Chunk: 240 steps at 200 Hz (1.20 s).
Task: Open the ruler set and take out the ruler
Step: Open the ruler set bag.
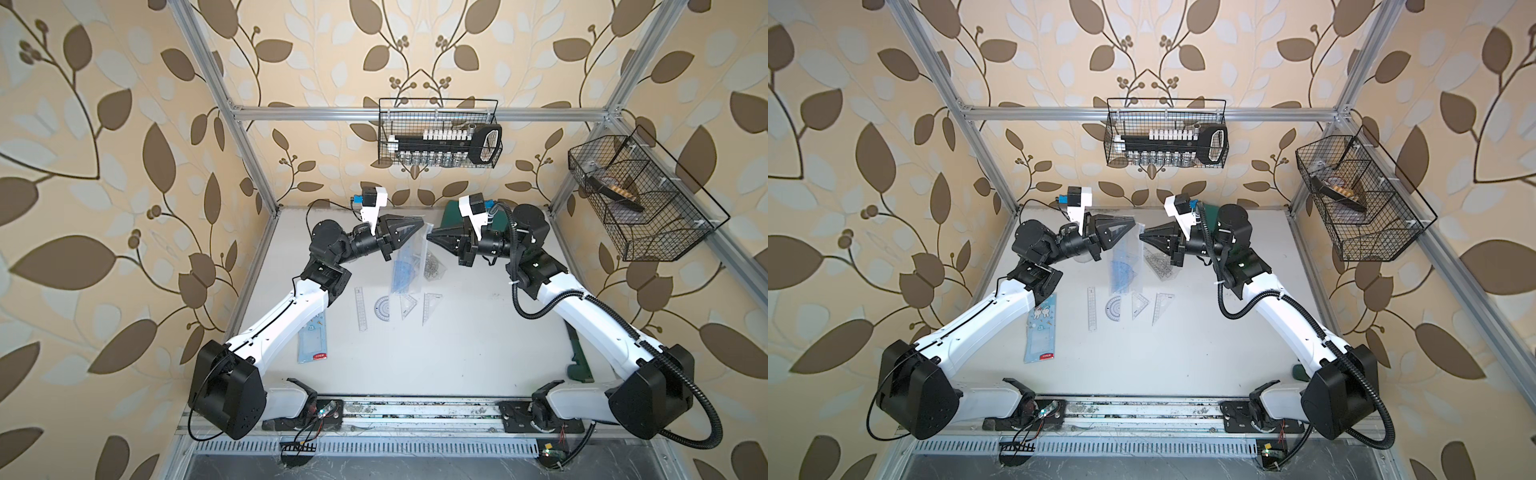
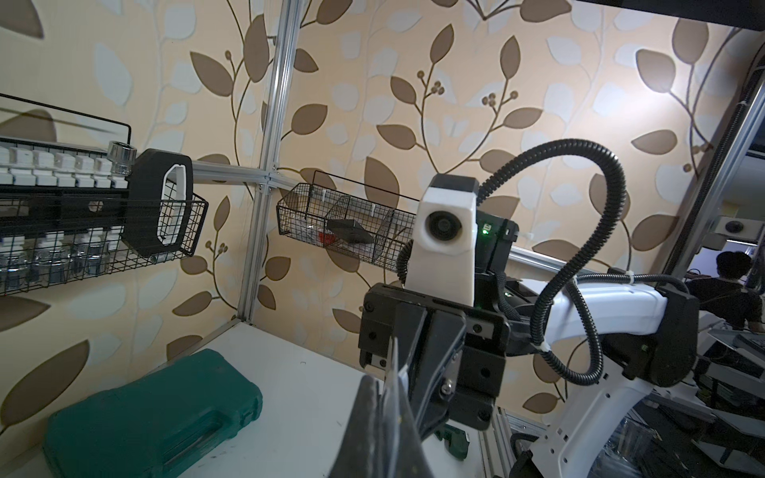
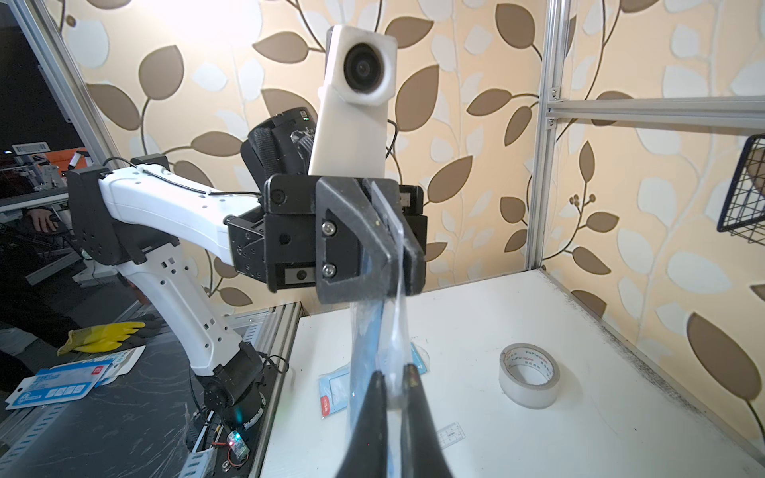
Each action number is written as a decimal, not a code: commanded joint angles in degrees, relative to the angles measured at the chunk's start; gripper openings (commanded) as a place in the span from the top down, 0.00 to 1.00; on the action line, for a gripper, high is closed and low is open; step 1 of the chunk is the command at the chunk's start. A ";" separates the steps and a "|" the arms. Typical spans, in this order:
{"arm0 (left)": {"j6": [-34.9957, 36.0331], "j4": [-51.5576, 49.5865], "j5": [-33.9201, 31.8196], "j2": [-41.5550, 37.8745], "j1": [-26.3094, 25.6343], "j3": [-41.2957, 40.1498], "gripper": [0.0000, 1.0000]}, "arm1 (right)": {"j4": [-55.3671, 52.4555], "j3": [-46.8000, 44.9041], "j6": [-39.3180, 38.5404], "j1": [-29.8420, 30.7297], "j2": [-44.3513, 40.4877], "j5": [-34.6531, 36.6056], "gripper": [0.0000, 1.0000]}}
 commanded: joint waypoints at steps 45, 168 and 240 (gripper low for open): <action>-4.42 12.59 -2.29 -1.48 0.89 2.41 1.00 | -5.21 0.23 -1.59 0.53 1.11 1.64 0.95; -4.46 13.68 -3.87 -2.89 1.60 3.52 1.00 | -6.77 0.09 -1.92 0.57 0.54 -0.02 0.94; -5.52 15.62 -4.58 -2.34 2.12 5.64 1.00 | -6.86 -0.54 -1.74 1.05 0.18 -0.56 0.94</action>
